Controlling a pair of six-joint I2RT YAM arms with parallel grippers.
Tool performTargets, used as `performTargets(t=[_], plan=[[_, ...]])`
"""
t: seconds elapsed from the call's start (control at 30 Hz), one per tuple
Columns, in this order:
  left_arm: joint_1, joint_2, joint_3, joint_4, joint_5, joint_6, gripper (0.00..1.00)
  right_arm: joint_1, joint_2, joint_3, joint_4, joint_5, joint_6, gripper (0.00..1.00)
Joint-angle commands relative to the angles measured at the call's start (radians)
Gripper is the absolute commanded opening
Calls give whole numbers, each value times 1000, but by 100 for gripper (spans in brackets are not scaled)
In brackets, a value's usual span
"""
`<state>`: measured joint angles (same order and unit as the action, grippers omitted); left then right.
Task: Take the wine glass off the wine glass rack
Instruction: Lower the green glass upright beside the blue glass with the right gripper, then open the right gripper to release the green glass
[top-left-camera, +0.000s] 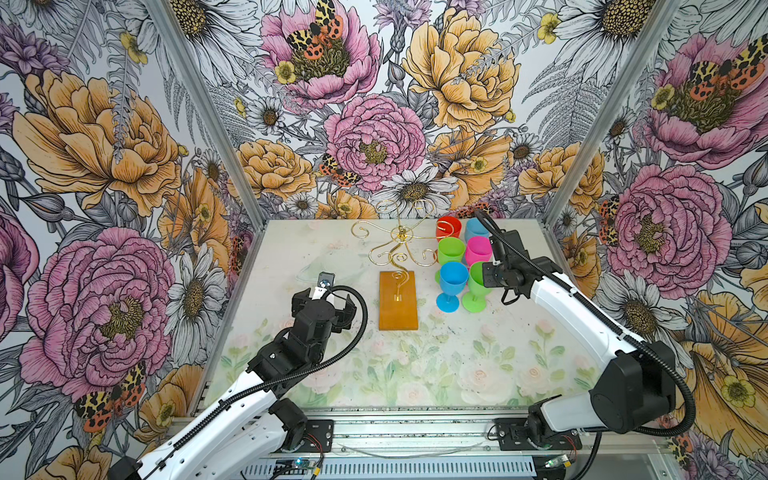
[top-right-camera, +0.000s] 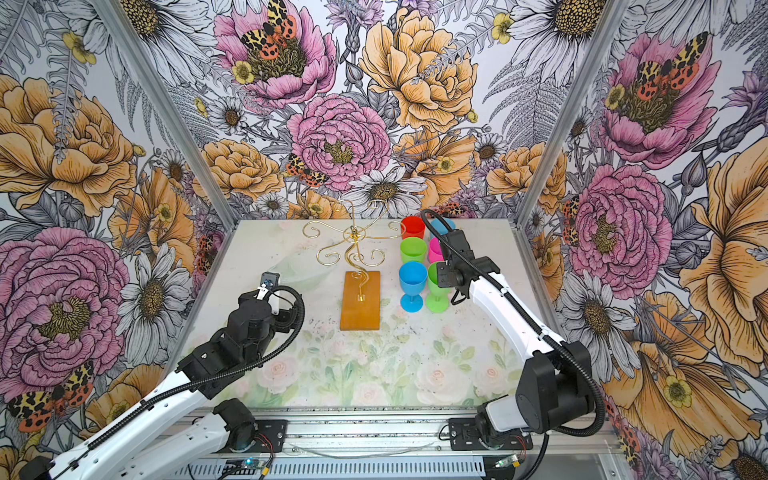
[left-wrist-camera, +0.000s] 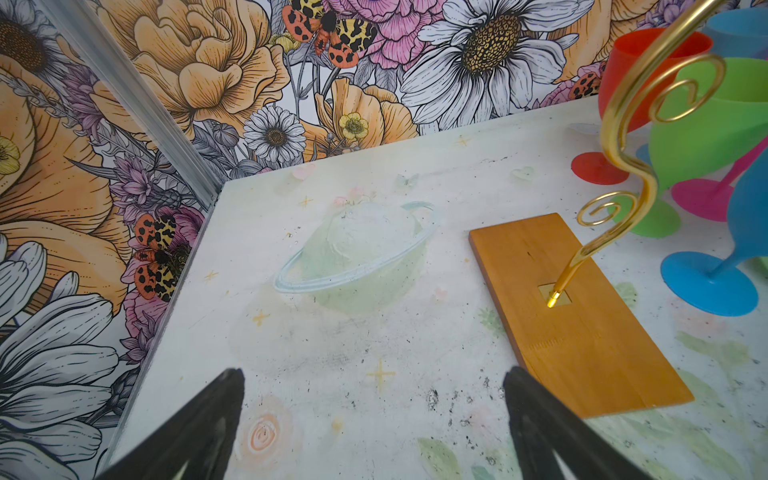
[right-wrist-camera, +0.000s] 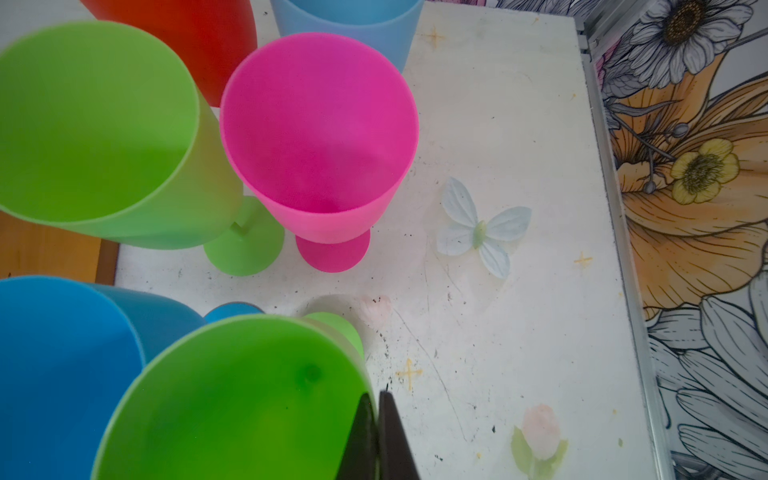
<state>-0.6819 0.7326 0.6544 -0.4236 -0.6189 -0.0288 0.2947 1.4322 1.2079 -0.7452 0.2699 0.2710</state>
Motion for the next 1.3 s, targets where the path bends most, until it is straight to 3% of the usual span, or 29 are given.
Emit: performTargets(t=[0.0, 1.07, 1.27], plan=[[10, -1, 27, -19, 16, -25, 99, -6, 8, -2, 40, 26, -2, 0], [12, 25, 27, -16, 28, -26, 99, -44, 45, -30, 62, -9, -1, 0], [12, 28, 28, -15, 32, -28, 99, -48, 53, -30, 62, -20, 2, 6]])
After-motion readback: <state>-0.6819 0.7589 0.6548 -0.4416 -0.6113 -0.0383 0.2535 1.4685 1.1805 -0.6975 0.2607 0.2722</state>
